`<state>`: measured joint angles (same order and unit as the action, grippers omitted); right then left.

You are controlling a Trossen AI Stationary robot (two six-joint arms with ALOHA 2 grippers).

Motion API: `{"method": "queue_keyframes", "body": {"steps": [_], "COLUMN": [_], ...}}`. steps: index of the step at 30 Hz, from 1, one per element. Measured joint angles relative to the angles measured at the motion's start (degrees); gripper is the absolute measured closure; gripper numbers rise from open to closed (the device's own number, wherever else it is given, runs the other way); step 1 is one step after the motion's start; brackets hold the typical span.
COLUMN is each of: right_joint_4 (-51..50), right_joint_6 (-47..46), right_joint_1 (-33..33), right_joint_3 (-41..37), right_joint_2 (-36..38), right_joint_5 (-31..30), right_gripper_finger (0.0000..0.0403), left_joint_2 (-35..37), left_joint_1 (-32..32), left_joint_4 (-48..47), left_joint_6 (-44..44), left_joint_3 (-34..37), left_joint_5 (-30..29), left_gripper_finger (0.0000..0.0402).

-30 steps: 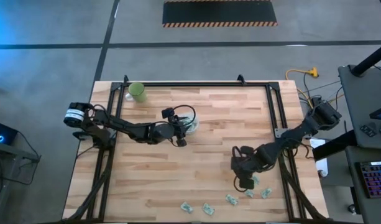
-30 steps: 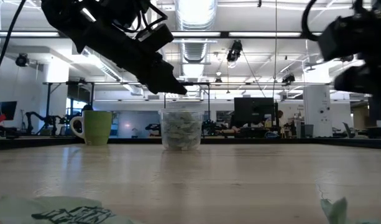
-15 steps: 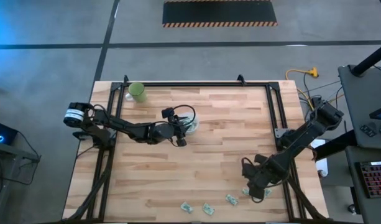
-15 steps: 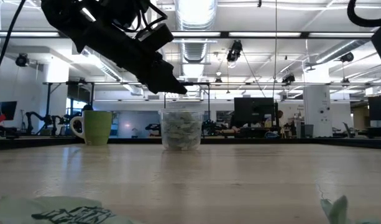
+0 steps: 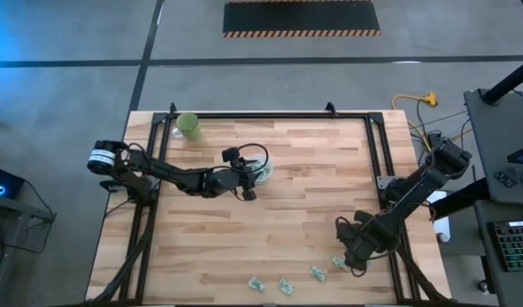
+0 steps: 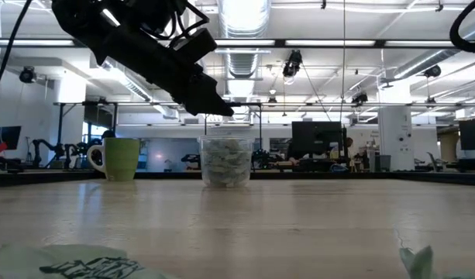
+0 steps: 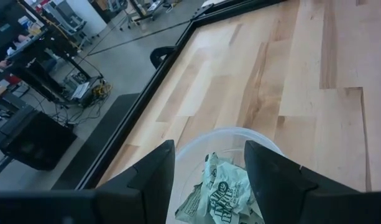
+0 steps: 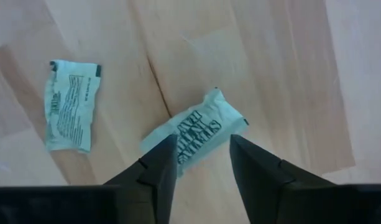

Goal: Pick and place Stevia / Truvia into bins
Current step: Put the green stevia packet into the transparent container

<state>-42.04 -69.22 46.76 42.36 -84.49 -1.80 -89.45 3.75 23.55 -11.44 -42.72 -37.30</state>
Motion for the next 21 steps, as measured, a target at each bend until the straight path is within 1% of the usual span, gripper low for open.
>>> {"method": "queue_keyframes", "body": {"steps": [6,11,14,16,21], "right_joint_4": [5.5,6.5,6.4,6.4,6.0], "right_joint_6": [-1.9,-2.8,-2.8,-2.8,-2.7], "right_joint_1": [0.0,0.0,0.0,0.0,0.0], "right_joint_3": [-3.2,-3.9,-3.9,-4.0,-4.1], "right_joint_2": [0.0,0.1,0.1,0.1,0.1], "right_joint_5": [0.1,0.1,0.1,-0.1,-1.3], "right_gripper_finger": [0.0225,0.0209,0.0211,0.0220,0.0258], "left_joint_2": [0.0,0.0,0.0,0.0,0.0], "left_joint_1": [0.0,0.0,0.0,0.0,0.0], "left_joint_4": [0.0,0.0,0.0,0.0,0.0], "left_joint_6": [0.0,0.0,0.0,0.0,0.0], "left_joint_3": [0.0,0.0,0.0,0.0,0.0], "left_joint_5": [0.1,0.1,0.1,0.1,0.1], "left_gripper_finger": [0.0223,0.0223,0.0223,0.0223,0.0223]}}
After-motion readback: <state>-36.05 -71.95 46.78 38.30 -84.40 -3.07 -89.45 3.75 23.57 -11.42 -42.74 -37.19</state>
